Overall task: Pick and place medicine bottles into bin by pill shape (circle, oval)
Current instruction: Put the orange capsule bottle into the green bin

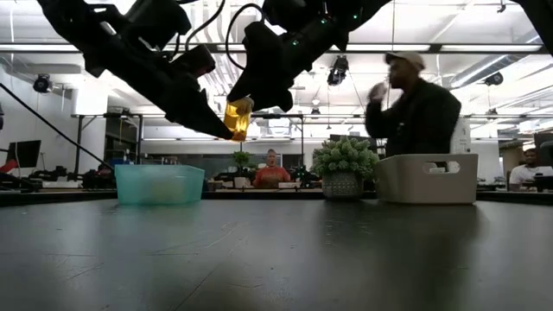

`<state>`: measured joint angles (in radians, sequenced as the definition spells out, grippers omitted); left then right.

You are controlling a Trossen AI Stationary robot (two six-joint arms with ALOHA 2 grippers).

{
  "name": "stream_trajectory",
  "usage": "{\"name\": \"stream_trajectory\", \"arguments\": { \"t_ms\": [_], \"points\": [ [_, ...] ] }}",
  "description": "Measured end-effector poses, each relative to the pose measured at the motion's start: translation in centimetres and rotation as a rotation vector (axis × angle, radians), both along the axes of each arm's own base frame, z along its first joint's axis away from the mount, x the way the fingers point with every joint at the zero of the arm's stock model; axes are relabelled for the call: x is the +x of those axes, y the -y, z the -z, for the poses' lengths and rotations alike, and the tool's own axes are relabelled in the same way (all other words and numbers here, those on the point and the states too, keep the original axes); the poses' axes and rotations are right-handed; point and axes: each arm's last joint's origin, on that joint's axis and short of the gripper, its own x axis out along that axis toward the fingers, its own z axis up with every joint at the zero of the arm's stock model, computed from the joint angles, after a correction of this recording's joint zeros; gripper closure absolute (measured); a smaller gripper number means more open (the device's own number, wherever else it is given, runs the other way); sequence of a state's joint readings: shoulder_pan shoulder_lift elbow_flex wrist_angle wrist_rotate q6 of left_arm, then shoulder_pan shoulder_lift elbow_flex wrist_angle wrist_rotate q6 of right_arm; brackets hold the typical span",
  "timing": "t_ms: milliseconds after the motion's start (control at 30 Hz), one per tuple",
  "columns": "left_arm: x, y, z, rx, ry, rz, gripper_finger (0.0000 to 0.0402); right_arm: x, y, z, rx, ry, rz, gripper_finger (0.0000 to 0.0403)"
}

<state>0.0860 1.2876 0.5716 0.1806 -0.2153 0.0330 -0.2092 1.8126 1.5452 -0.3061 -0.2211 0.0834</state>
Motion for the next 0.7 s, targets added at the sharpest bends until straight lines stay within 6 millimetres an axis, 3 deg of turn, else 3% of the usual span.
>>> {"name": "stream_trajectory", "arguments": {
  "t_ms": [200,400,700],
  "points": [
    [0.0,0.0,-0.2,-0.001,0.004,0.000,0.0187,0.0,0.0,0.0,0.001,0.004,0.000,0.0193],
    [-0.5,0.1,-1.6,0.003,0.071,0.004,0.0187,0.2,-0.7,-0.1,0.024,0.011,-0.031,0.0193],
    [-0.8,0.1,-2.2,0.007,0.118,0.003,0.0187,1.3,-1.5,-1.5,0.035,0.184,-0.030,0.0193]
  ]
}}
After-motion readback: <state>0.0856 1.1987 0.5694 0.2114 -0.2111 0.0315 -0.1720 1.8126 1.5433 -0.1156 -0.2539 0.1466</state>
